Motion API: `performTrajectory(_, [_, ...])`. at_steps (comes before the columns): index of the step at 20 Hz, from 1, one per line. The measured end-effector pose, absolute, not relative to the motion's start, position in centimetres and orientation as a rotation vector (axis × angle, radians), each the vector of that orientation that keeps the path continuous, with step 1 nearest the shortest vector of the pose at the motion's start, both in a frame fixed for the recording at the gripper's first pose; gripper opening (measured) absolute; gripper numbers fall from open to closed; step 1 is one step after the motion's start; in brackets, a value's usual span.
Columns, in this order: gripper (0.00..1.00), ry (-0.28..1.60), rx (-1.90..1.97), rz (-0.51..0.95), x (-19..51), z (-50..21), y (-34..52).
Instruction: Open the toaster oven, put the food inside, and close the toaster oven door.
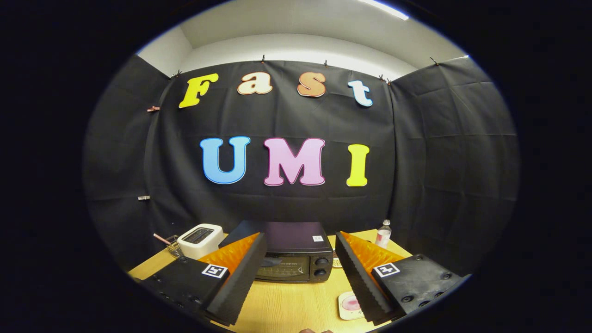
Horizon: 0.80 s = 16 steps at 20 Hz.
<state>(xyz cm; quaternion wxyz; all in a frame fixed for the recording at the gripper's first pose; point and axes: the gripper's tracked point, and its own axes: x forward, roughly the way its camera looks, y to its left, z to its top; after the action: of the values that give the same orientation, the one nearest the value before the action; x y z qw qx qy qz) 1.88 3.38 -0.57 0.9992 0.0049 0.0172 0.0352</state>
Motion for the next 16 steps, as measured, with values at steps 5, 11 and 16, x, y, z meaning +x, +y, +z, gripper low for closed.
performTrajectory(5, [0.99, 0.081, -0.020, 0.094, 5.0, -2.5, 6.0])
performTrajectory(11, [0.99, 0.164, 0.033, 0.124, 10.6, -6.2, 10.9])
performTrajectory(16, [0.99, 0.207, 0.016, 0.086, 15.5, -10.6, 12.9])
